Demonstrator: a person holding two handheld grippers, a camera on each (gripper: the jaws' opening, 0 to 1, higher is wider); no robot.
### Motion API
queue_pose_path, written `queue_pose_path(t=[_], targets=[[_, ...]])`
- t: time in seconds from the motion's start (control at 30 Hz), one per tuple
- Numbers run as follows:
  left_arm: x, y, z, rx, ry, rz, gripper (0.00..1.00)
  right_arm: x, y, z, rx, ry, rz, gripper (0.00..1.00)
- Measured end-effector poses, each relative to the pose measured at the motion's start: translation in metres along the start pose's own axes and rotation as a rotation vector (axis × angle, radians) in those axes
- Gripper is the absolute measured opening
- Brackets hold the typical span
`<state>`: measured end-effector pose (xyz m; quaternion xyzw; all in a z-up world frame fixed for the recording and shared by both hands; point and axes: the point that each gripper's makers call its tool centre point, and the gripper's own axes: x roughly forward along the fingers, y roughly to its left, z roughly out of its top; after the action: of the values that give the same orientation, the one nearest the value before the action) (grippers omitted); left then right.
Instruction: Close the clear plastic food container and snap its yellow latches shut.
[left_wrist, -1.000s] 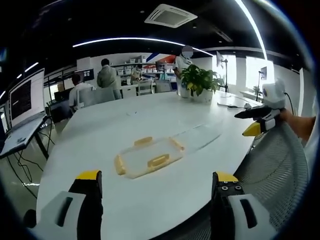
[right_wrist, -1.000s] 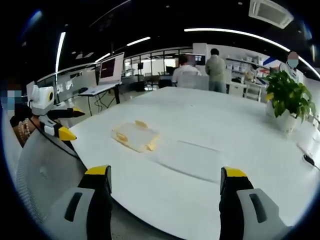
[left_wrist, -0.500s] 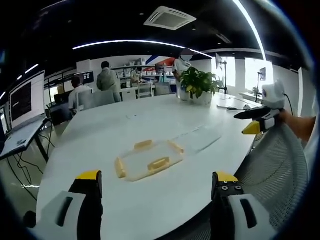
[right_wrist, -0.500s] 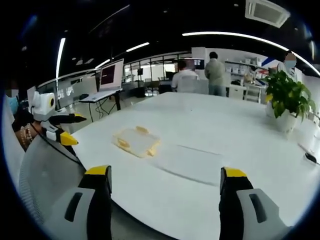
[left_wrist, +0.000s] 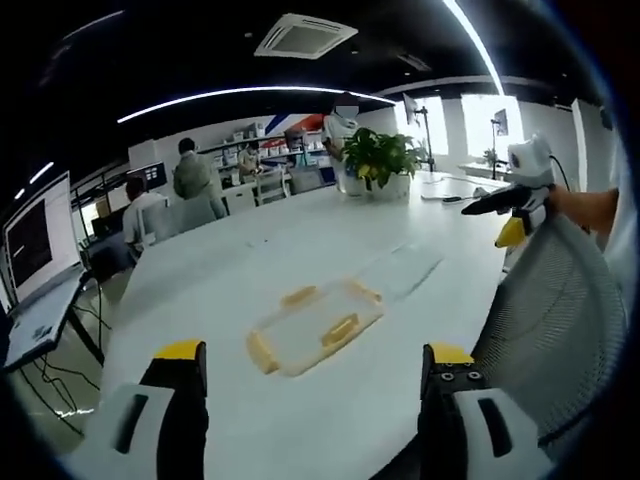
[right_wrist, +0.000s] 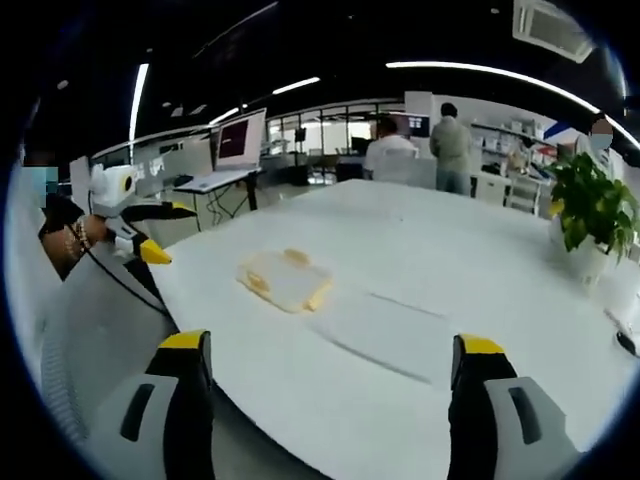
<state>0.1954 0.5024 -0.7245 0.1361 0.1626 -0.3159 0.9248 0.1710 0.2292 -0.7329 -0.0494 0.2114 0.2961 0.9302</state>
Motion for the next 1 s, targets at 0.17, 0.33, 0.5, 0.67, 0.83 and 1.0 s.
queue_pose_path(t=[0.17, 0.33, 0.5, 0.67, 0.83, 1.0], targets=[[0.009, 0.017, 0.004, 0.008, 0.012, -0.056, 0.81, 0.02, 0.013, 0.015, -0.058, 0.041, 0.137, 0.99], [0.02, 0.036, 0.007, 0.019, 0.033, -0.122, 0.72, 0.047, 0.022, 0.029, -0.222, 0.093, 0.249, 0.98], [0.034, 0.051, -0.001, 0.093, 0.132, -0.191, 0.68, 0.073, 0.031, 0.049, -0.337, 0.097, 0.37, 0.99], [0.051, 0.063, -0.016, 0.205, 0.26, -0.256, 0.71, 0.098, 0.025, 0.059, -0.455, 0.124, 0.4, 1.0], [0.065, 0.066, -0.025, 0.267, 0.341, -0.331, 0.68, 0.117, 0.027, 0.058, -0.506, 0.155, 0.48, 0.96], [0.076, 0.066, -0.032, 0.29, 0.391, -0.409, 0.64, 0.134, 0.02, 0.044, -0.531, 0.26, 0.496, 0.95]])
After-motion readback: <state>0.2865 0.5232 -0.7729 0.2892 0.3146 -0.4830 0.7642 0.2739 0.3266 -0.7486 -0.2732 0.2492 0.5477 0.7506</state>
